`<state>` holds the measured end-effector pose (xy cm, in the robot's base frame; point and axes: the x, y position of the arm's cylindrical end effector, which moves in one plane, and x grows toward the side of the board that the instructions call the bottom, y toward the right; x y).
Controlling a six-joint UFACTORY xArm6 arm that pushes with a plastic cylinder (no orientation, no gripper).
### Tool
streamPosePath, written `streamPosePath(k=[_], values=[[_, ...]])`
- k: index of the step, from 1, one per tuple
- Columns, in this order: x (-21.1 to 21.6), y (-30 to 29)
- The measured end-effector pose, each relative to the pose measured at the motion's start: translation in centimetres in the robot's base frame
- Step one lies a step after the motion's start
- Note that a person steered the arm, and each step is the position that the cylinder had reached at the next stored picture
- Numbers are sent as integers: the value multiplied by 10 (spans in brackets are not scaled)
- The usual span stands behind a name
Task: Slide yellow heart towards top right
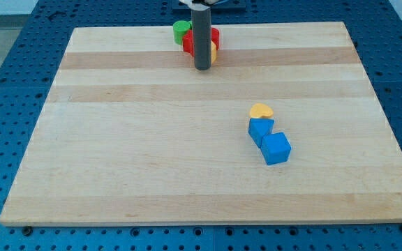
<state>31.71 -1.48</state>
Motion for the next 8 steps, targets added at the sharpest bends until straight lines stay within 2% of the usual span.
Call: streamPosePath(k=[3,4,5,6,8], values=[[-12,0],[-7,0],[22,0],[34,4],[35,6]])
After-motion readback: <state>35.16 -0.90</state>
